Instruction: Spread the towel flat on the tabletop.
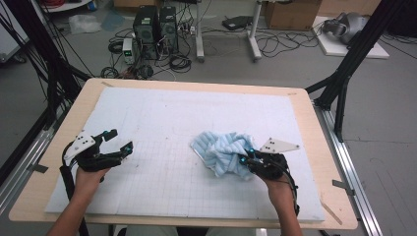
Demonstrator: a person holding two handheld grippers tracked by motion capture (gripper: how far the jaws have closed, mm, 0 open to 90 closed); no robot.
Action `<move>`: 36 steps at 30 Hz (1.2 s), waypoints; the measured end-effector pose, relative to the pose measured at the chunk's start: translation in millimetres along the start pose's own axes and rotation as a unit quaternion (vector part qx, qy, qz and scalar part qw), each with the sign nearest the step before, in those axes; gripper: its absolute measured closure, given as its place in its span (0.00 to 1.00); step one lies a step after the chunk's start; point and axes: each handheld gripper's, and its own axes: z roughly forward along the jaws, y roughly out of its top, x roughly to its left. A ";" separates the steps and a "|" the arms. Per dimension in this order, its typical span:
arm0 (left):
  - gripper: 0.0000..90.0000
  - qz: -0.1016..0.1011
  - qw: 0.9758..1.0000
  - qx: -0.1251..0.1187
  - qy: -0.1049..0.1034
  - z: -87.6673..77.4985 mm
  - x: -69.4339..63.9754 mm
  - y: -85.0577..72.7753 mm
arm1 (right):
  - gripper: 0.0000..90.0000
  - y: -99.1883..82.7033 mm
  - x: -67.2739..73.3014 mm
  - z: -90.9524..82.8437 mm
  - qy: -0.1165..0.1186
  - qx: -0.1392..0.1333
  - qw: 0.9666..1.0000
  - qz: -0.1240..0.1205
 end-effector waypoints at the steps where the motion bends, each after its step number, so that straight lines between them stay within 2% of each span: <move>1: 0.21 0.000 1.000 0.000 0.000 0.0 0.0 0.0 | 0.84 6.7 1.6 3.0 0.004 -0.003 1.000 -0.003; 6: 0.22 -0.003 1.000 0.002 0.001 1.4 1.5 -0.4 | 0.84 40.5 9.1 25.8 0.024 0.001 0.999 -0.036; 7: 0.22 -0.003 1.000 0.002 0.001 1.4 1.5 -0.4 | 0.84 40.5 9.1 25.8 0.024 0.001 0.999 -0.036; 10: 0.22 -0.004 1.000 0.002 0.006 0.4 2.9 -0.1 | 0.84 57.8 15.2 47.2 0.038 0.016 0.998 -0.054; 11: 0.22 -0.005 1.000 0.000 0.008 -0.2 3.5 0.0 | 0.84 65.8 20.9 62.2 0.050 0.027 0.997 -0.059; 12: 0.22 -0.006 1.000 0.000 0.009 -1.0 4.4 0.1 | 0.84 68.5 24.4 69.2 0.057 0.030 0.996 -0.062; 13: 0.22 -0.006 1.000 0.000 0.011 -1.8 5.4 0.2 | 0.84 68.5 24.4 69.2 0.057 0.030 0.996 -0.062; 14: 0.22 -0.008 1.000 -0.001 0.013 -2.3 6.1 0.1 | 0.84 72.2 33.1 82.5 0.075 0.036 0.995 -0.064; 15: 0.22 -0.009 1.000 -0.001 0.015 -2.9 7.0 0.0 | 0.84 73.0 38.0 89.0 0.083 0.040 0.993 -0.069; 18: 0.22 -0.011 1.000 0.000 0.020 -4.3 9.1 -0.4 | 0.83 73.2 48.5 102.5 0.095 0.051 0.991 -0.075; 19: 0.22 -0.011 1.000 -0.001 0.021 -4.5 9.7 -0.3 | 0.83 72.0 57.4 115.7 0.113 0.063 0.989 -0.076; 21: 0.22 -0.011 1.000 -0.001 0.023 -5.3 10.4 0.1 | 0.69 70.7 66.1 125.8 0.139 0.067 0.985 -0.079; 22: 0.22 -0.014 1.000 -0.002 0.024 -5.4 10.4 0.2 | 0.69 70.7 66.1 125.8 0.139 0.067 0.985 -0.079; 24: 0.22 -0.014 1.000 -0.002 0.026 -5.8 11.1 0.1 | 0.57 71.6 69.6 125.4 0.161 0.041 0.984 -0.068; 25: 0.22 -0.014 1.000 0.000 0.026 -6.0 11.3 -0.2 | 0.51 74.9 67.1 114.2 0.163 0.007 0.985 -0.061; 26: 0.22 -0.014 1.000 0.000 0.027 -5.8 11.5 -0.6 | 0.49 76.4 64.0 106.7 0.161 -0.010 0.985 -0.056; 27: 0.22 -0.015 1.000 0.001 0.027 -5.7 11.7 -0.9 | 0.49 76.4 64.0 106.7 0.161 -0.010 0.985 -0.056; 28: 0.22 -0.014 1.000 0.004 0.027 -5.6 11.6 -1.0 | 0.48 77.6 54.8 89.5 0.153 -0.043 0.986 -0.043; 29: 0.22 -0.015 0.999 0.003 0.028 -5.1 11.2 -1.2 | 0.48 77.6 54.8 89.5 0.153 -0.043 0.986 -0.043; 30: 0.22 -0.016 0.999 0.003 0.028 -4.8 10.9 -1.2 | 0.49 75.7 43.6 72.2 0.126 -0.062 0.989 -0.034; 31: 0.22 -0.015 0.999 0.003 0.028 -4.7 10.6 -1.1 | 0.49 75.7 43.6 72.2 0.126 -0.062 0.989 -0.034; 32: 0.22 -0.014 0.999 0.004 0.028 -4.4 10.1 -0.9 | 0.53 69.2 30.4 58.7 0.079 -0.055 0.995 -0.028; 33: 0.22 -0.014 0.999 0.004 0.028 -4.4 10.1 -0.9 | 0.53 69.2 30.4 58.7 0.079 -0.055 0.995 -0.028; 35: 0.22 -0.013 1.000 0.004 0.027 -3.3 9.3 -0.8 | 0.55 58.3 18.8 53.0 0.042 -0.034 0.998 -0.022; 36: 0.22 -0.014 1.000 0.006 0.026 -2.9 8.6 -0.8 | 0.55 44.6 11.0 55.1 0.025 -0.006 1.000 -0.010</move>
